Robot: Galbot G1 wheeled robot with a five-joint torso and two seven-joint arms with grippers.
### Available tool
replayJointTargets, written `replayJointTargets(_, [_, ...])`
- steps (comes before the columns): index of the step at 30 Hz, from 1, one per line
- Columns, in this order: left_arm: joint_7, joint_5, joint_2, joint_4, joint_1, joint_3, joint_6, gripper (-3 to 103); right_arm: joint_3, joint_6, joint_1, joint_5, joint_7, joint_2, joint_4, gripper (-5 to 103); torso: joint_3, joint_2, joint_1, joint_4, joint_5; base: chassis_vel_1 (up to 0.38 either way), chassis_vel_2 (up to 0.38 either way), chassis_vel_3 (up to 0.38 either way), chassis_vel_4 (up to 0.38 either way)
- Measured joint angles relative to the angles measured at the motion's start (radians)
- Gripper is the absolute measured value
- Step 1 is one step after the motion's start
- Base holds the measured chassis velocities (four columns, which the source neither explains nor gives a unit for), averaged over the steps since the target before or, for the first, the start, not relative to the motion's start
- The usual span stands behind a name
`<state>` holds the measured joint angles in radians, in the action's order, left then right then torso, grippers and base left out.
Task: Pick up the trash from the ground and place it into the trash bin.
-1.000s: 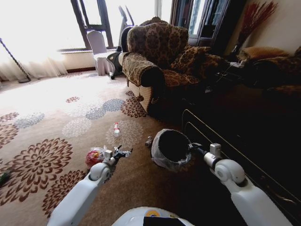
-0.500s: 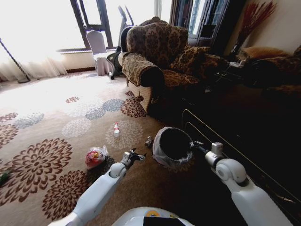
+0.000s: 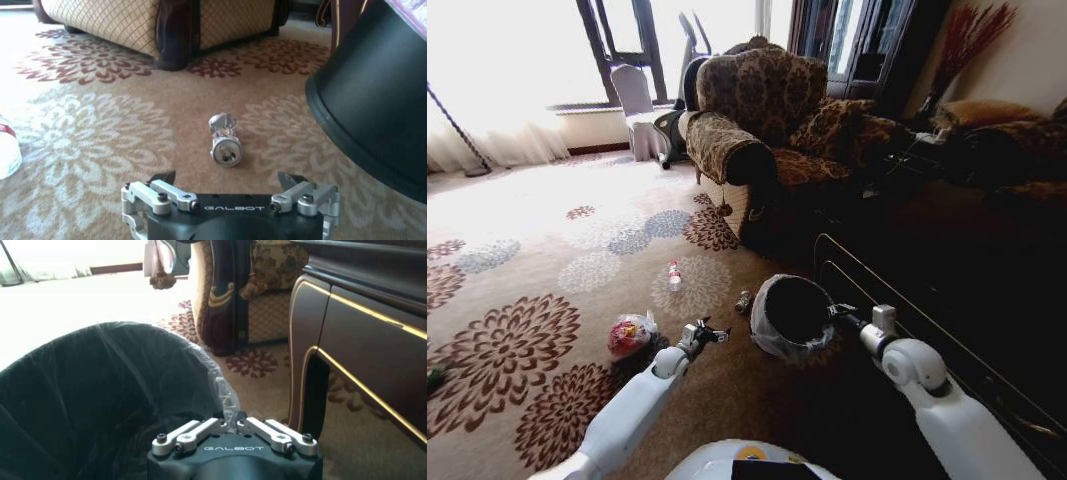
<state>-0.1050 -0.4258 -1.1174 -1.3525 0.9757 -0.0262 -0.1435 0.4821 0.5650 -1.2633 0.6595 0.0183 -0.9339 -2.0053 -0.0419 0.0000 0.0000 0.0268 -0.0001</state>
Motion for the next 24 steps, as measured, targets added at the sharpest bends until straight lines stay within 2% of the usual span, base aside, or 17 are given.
replayJointTargets(13, [-0.008,0.003,-0.003,0.007,-0.012,0.024,0.0,100,0.01,0.002,-0.012,-0.01,0.0,-0.005,0.006,1,0.0,0.0,0.0,0.0001,0.0001,-0.084,0.091,0.088,-0.076])
replayJointTargets(15, [-0.013,0.009,-0.015,0.024,-0.02,0.033,0.001,100,0.015,0.022,-0.02,-0.007,0.0,0.013,0.003,1,0.0,0.0,0.0,-0.0001,0.0001,-0.064,0.056,0.063,-0.064])
replayJointTargets(24, [-0.02,0.01,-0.049,0.069,-0.05,0.051,0.002,100,0.009,0.028,-0.014,-0.002,0.0,0.019,-0.002,1,0.0,0.0,0.0,0.0001,0.0002,-0.046,0.047,0.041,-0.049])
